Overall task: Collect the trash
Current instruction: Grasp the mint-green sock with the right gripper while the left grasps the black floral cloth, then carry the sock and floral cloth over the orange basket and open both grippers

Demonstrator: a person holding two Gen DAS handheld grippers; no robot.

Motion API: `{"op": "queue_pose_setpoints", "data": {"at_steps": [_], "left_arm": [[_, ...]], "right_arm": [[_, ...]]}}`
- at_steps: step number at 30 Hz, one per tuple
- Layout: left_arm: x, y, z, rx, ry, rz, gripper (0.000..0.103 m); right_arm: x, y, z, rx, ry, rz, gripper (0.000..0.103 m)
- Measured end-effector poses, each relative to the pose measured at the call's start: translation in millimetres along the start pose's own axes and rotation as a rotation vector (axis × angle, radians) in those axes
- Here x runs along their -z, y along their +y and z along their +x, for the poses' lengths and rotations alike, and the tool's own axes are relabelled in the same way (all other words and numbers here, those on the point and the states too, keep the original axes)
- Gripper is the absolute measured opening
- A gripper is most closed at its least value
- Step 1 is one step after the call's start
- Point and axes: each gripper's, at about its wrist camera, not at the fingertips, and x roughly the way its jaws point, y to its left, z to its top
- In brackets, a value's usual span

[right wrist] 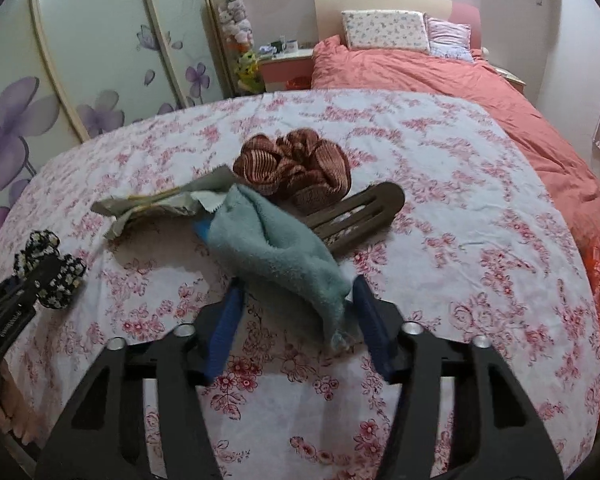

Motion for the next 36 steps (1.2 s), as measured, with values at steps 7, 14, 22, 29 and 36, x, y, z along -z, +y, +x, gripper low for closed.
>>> {"op": "queue_pose_setpoints", "data": {"at_steps": [7, 14, 22, 29, 36], "left_arm": [[0.6, -8.8, -0.5, 0.012, 0.002, 0.012, 0.027], [1.2, -23.5, -4.0, 0.029, 0.001, 0.035, 0.027], [2.2, -49.8, -13.5, 0.058, -0.010, 0.074, 0.027], [3.6, -75.8, -23.3, 0.092, -0.024, 0.114, 0.027], [4.3, -106.3, -38.7, 0.140, -0.043, 0.153, 0.027]], "right_arm": [[6.9, -14.0, -3.7, -0.004, 0.002, 0.034, 0.017], [10.6, -32.6, -18.4, 0.004, -0.024, 0.082, 0.014], [16.2, -58.6, -43.3, 0.019, -0.072, 0.130, 0.014], [23.3, -80.1, -63.8, 0.053, -0.117, 0.168, 0.014], [31.8, -103.0, -90.1, 0.108, -0.189, 0.211, 0.014]]}}
